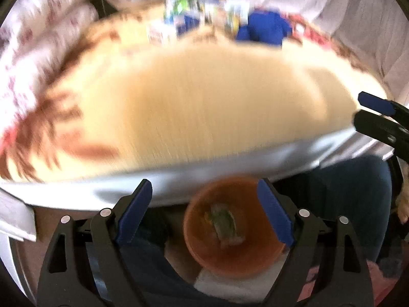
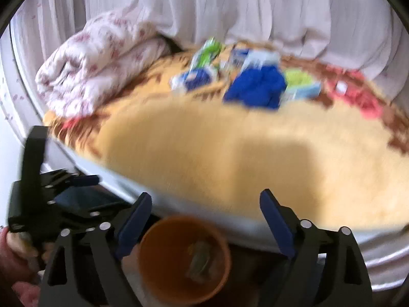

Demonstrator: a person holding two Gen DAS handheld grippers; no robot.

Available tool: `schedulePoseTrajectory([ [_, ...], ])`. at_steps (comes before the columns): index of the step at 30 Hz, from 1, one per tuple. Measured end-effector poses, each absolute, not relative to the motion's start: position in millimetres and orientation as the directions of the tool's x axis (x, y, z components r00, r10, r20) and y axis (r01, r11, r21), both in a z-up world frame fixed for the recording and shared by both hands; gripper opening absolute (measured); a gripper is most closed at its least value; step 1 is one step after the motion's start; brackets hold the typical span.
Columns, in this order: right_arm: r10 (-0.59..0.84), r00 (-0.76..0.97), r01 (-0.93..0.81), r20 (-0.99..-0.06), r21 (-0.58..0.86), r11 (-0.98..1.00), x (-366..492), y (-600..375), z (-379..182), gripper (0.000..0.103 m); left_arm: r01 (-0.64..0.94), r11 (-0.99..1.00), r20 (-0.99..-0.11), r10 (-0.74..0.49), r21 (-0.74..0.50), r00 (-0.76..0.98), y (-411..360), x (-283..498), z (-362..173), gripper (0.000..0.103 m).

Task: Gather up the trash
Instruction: 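Raise both tools back toward the trash on the bed, then close the right gripper on the blue cloth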

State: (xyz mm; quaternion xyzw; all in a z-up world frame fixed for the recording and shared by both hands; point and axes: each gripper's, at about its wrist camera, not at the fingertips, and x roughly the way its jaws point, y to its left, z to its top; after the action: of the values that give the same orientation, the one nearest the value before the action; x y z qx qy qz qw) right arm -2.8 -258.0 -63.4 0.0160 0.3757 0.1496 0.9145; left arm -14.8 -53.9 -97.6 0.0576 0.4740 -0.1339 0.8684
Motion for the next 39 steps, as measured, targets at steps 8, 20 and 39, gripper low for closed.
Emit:
schedulePoseTrajectory([
  [8, 0.161, 0.775, -0.178, -0.611, 0.033, 0.983, 73, -258, -30, 0.098, 0.228, 0.974, -0.761, -0.151, -0.004, 0.631, -47, 3, -50, 0.090],
  [20, 0.025, 0.679, -0.064, -0.733, -0.026, 0.998, 200, -249, -67, 0.098, 0.160, 0.987, -0.730, -0.128, -0.025, 0.672, -14, 23, -29, 0.091],
  [39, 0.111, 0.645, -0.108, -0.756, 0.054, 0.993, 186, -244, -66, 0.058, 0.128, 0.991, -0.732, -0.121, -0.047, 0.670, 6, 26, -35, 0.091],
])
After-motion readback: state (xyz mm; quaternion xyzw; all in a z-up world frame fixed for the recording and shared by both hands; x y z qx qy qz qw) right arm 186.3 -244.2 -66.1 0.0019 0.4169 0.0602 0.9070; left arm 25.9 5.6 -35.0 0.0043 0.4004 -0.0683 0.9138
